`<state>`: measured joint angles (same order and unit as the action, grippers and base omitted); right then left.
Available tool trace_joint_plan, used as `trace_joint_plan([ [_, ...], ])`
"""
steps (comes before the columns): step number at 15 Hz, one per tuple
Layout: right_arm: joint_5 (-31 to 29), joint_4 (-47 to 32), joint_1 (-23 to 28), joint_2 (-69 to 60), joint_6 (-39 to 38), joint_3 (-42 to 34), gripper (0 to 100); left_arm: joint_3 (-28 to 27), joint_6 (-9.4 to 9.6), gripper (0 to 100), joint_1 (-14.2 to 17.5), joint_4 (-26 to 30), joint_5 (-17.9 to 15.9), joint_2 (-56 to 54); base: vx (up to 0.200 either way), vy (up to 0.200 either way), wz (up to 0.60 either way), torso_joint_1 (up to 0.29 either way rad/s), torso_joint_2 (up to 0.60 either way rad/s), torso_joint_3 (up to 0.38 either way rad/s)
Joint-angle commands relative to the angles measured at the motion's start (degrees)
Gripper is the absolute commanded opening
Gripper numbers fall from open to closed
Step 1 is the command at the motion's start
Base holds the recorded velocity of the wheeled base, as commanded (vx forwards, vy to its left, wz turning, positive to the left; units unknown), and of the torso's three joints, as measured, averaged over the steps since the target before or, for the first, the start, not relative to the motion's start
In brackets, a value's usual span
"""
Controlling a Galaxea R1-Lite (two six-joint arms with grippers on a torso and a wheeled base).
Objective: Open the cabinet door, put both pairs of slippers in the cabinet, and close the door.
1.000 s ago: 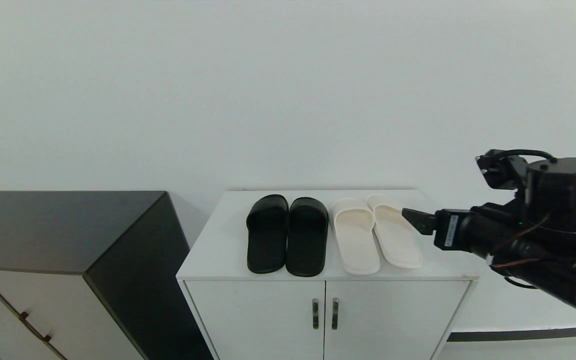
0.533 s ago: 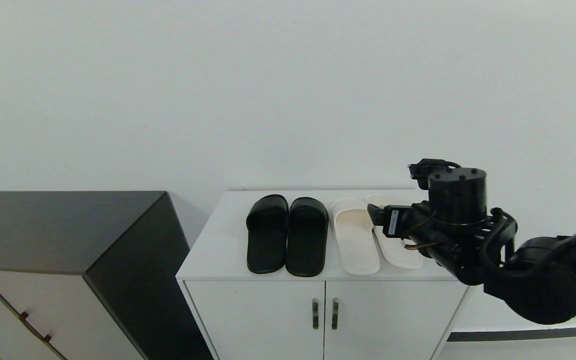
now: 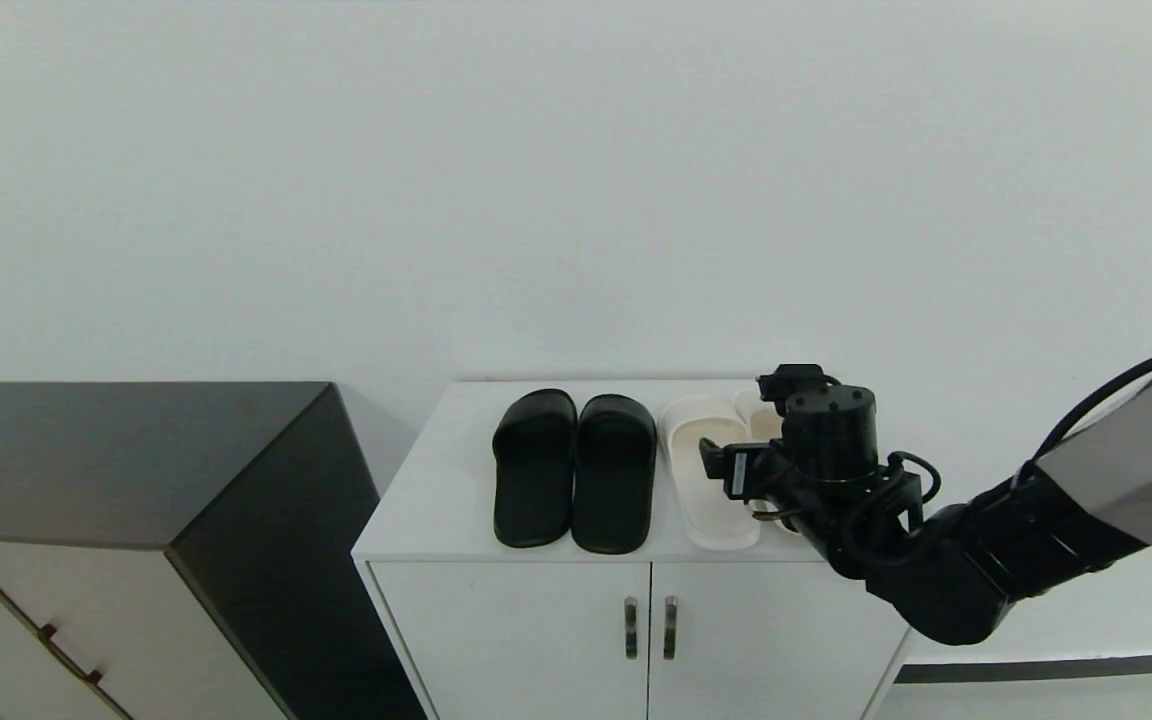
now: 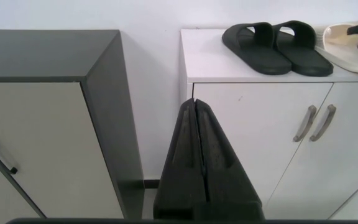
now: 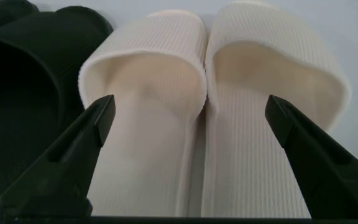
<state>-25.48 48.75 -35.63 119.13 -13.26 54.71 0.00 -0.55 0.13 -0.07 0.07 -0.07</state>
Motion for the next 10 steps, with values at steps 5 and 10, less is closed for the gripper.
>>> trace_joint_plan([
  [5, 1.66, -0.23, 2.32, 6.47, 2.54, 7.34, 100, 0.00, -0.15, 0, 0.04, -0.01, 0.01, 0.07, 0.000, 0.000, 0.00, 0.000, 0.00, 0.000],
  [10, 1.84, -2.34, 3.20, 11.30, 4.91, 14.99, 100, 0.00, -0.15, 0, 0.04, -0.01, 0.01, 0.07, 0.000, 0.000, 0.00, 0.000, 0.00, 0.000],
])
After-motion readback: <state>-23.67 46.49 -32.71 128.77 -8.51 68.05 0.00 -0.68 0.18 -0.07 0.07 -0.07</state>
